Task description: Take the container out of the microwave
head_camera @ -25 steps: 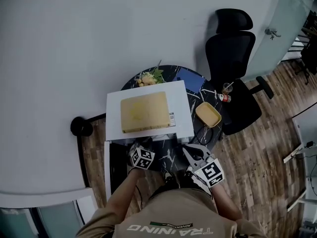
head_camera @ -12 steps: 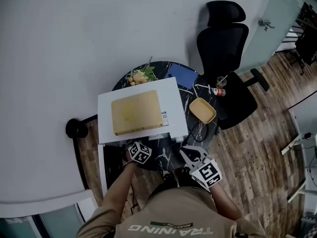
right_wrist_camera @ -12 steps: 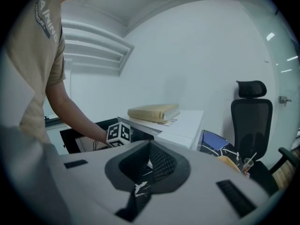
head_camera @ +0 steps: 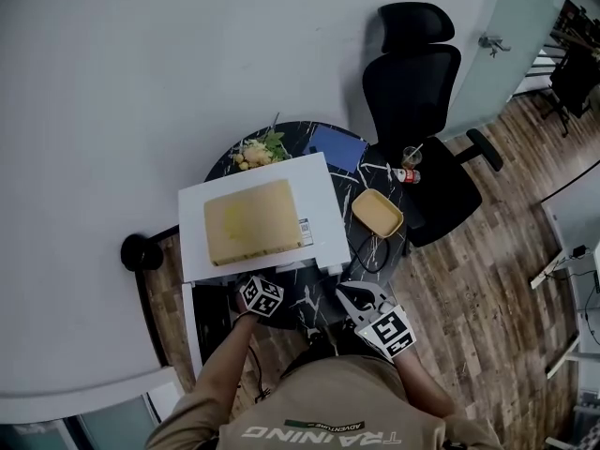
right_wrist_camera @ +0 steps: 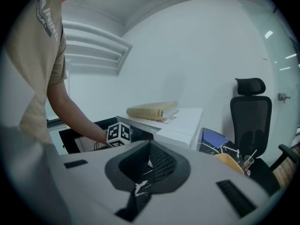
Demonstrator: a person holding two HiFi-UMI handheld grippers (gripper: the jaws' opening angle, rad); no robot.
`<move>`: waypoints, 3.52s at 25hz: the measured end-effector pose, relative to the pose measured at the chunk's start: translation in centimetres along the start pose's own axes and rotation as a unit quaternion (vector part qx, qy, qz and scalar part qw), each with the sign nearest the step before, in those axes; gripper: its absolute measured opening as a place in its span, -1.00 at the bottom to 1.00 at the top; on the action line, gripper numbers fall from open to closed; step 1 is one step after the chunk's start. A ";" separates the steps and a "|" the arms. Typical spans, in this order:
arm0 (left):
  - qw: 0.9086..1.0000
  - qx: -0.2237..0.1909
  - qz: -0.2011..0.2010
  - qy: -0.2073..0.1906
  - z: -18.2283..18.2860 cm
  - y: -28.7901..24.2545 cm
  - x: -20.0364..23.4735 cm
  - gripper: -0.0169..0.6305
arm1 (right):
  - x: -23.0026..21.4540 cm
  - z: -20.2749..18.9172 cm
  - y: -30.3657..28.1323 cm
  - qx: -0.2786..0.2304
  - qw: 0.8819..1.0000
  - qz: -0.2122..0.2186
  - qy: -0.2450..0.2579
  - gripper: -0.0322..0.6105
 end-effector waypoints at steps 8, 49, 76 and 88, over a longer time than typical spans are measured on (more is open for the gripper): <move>1.000 -0.015 0.009 0.019 -0.2 2.7 -0.9 -0.85 | 0.6 -0.2 -0.6 0.001 1.000 0.016 0.004 -0.88; 0.997 -0.033 0.036 0.053 1.5 15.8 -18.9 -0.86 | 6.8 -4.8 8.5 -0.008 0.994 0.097 0.047 -0.88; 0.997 -0.055 0.054 0.024 4.7 24.6 -26.6 -0.86 | 10.8 -5.7 14.1 -0.067 0.989 0.122 0.050 -0.88; 0.995 -0.078 0.048 0.037 3.6 25.1 -25.1 -0.86 | 11.4 -5.4 13.8 -0.057 0.992 0.094 0.063 -0.88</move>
Point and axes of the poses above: the fingertips, and each gripper's own axes: y backward along the fingers, x to its left, z out of its top, the point moved 9 cm from there along y, backward along the fingers, and after that the axes turned 4 degrees about -y, right-handed, at the moved point
